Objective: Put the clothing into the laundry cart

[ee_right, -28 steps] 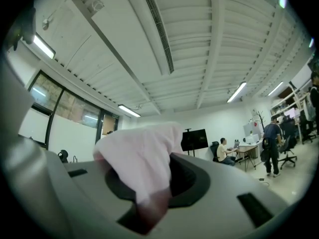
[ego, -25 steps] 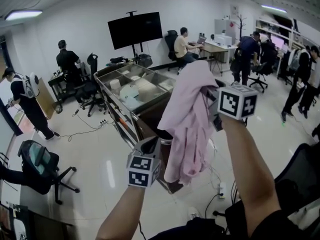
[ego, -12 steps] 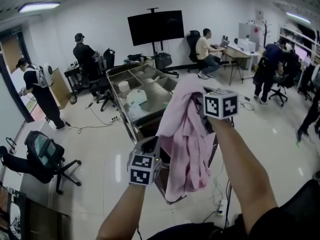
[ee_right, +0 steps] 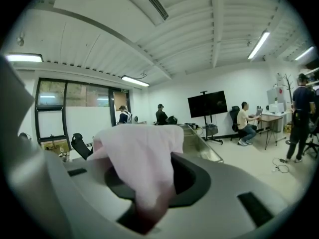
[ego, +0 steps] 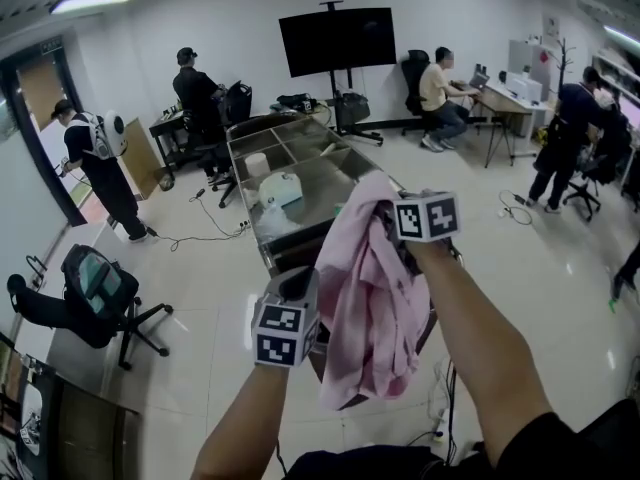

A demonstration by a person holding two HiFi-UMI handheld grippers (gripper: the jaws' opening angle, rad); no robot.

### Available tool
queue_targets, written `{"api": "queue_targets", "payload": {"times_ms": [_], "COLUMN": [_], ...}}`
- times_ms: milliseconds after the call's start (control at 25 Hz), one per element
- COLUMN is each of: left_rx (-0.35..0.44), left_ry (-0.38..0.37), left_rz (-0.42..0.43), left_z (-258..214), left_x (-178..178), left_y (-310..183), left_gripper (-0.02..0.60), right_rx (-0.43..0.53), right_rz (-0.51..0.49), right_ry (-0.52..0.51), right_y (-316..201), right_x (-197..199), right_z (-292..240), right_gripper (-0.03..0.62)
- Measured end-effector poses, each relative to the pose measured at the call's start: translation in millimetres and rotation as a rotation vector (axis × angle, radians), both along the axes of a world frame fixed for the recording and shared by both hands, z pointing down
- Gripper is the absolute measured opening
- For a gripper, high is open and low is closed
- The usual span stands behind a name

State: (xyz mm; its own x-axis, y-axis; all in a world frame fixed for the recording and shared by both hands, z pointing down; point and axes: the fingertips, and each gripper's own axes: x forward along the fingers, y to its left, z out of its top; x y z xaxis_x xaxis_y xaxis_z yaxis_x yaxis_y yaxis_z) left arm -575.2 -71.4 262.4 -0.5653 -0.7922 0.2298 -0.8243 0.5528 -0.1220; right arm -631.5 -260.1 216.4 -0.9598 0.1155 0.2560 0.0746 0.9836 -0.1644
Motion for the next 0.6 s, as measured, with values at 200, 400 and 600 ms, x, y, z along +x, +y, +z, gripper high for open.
{"api": "queue_targets", "payload": {"times_ms": [200, 400, 600], "left_rx": [-0.017, -0.015, -0.029], "left_ry": [0.009, 0.020, 0.026], "left_rz": [0.006, 0.014, 0.026], "left_z": [7, 8, 15], "left_x": [-7, -12, -11], "left_y": [-10, -21, -27], "left_gripper": [0.000, 0.000, 0.000], "right_rx": [0.026, 0.076, 0.103], "right_rz": [-0.020, -0.024, -0.098], "right_ry": [0.092, 0.215, 0.420], "right_y": [-6, -11, -10], "right_x": [-13, -14, -2], "right_z": [34, 71, 121], "right_gripper": [0.143, 0.186, 0.253]}}
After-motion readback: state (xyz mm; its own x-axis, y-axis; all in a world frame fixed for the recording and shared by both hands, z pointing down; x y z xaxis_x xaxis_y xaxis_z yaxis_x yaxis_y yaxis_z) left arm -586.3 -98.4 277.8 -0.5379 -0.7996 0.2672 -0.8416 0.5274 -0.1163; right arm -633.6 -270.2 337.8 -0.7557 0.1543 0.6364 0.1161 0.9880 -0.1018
